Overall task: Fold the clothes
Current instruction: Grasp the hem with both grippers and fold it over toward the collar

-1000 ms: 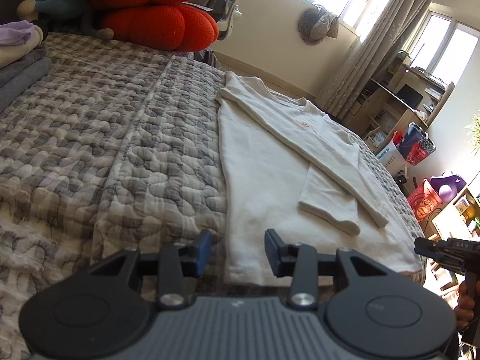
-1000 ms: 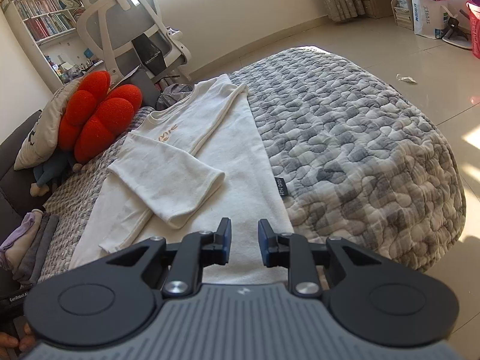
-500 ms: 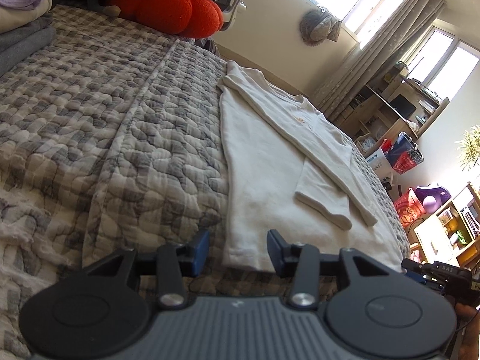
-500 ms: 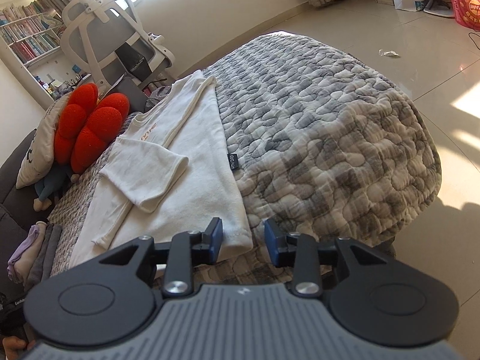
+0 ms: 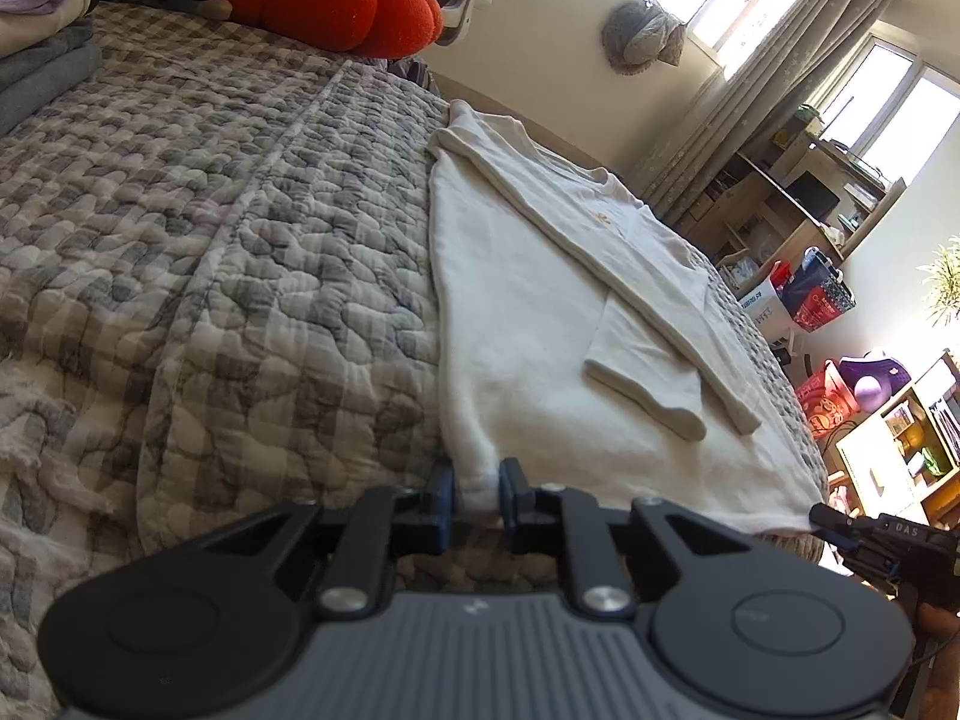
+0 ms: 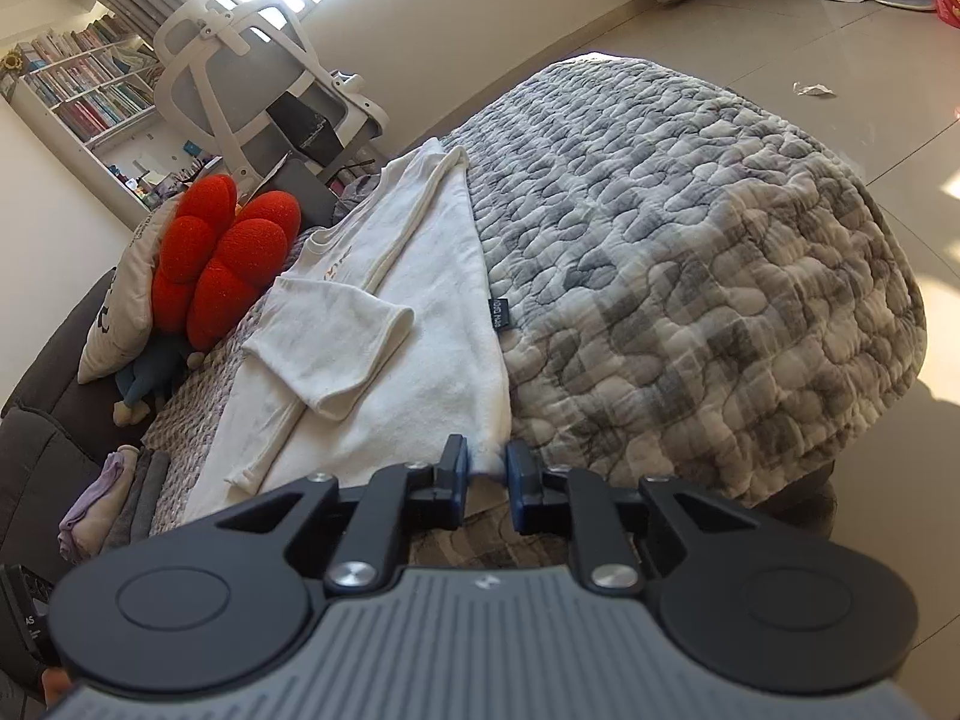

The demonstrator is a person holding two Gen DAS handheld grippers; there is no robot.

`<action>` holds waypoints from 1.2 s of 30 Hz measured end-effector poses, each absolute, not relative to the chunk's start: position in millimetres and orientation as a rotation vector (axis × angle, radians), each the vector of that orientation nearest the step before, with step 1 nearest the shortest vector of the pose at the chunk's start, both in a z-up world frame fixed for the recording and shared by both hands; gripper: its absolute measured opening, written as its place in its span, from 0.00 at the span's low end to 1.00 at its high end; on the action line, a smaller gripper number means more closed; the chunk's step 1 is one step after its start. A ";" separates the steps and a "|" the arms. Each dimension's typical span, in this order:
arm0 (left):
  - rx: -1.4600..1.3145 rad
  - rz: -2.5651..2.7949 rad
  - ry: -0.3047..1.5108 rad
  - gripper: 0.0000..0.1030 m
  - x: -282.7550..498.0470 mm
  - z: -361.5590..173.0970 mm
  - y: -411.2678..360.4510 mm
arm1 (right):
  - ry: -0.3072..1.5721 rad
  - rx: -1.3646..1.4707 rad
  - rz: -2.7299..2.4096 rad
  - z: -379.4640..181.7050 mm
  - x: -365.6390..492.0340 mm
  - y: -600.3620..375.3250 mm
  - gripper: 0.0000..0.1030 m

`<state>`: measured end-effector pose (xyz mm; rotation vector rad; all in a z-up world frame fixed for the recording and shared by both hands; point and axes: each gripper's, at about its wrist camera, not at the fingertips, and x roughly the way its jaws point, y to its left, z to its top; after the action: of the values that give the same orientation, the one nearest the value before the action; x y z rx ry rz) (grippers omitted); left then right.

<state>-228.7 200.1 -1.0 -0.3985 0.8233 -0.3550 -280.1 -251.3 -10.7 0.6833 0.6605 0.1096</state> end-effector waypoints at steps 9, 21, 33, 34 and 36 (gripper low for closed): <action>-0.355 -0.337 0.800 0.12 -233.4 20.5 193.2 | 0.595 0.734 0.128 1.4 -281.4 -253.8 0.10; -0.327 -0.357 0.726 0.11 -238.8 46.2 188.9 | 0.503 0.729 0.147 28.3 -285.5 -252.1 0.09; -0.323 -0.327 0.737 0.08 -244.4 31.4 193.9 | 0.512 0.757 0.150 22.3 -293.6 -254.9 0.09; -0.320 -0.326 0.730 0.08 -245.1 34.0 193.2 | 0.505 0.757 0.154 24.7 -294.7 -254.6 0.09; -0.314 -0.329 0.717 0.07 -247.1 38.9 192.8 | 0.492 0.749 0.164 29.6 -297.0 -252.7 0.09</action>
<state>-247.0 192.8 38.9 -0.3142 0.7174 -0.3293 -297.0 -252.7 29.6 0.7488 0.4919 0.1640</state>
